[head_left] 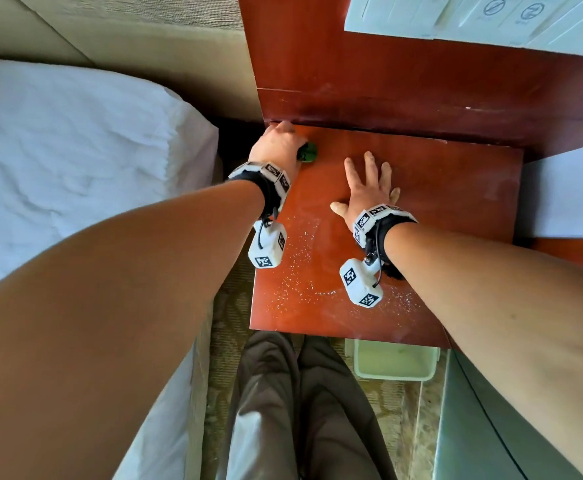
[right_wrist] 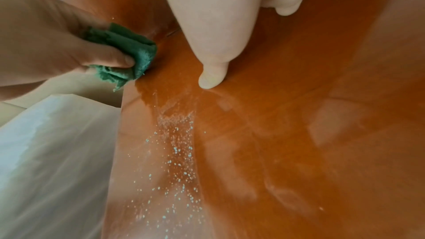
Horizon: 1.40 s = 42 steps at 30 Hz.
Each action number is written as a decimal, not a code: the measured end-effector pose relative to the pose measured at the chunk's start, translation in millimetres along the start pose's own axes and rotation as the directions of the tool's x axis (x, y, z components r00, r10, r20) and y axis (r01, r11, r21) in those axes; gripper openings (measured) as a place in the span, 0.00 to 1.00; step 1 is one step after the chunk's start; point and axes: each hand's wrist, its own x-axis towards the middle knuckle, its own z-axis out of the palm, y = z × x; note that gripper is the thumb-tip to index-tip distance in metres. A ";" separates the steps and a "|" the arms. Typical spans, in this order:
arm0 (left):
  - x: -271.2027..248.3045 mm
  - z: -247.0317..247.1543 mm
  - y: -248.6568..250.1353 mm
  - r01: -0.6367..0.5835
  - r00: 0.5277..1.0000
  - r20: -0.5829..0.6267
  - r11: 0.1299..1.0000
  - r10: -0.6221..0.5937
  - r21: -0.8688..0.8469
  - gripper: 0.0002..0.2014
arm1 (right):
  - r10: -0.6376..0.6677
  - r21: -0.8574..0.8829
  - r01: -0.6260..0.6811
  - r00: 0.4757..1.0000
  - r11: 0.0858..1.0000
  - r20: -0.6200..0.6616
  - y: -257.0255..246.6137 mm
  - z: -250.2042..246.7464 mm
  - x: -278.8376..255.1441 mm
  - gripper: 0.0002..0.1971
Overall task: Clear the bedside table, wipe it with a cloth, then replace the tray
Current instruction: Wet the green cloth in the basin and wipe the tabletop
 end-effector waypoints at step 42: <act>-7.3 19.6 42.8 -0.005 0.987 0.161 0.993 -0.015 0.120 0.25 | -0.116 -0.042 0.115 0.993 0.992 -0.012 30.4 31.1 -43.4 0.52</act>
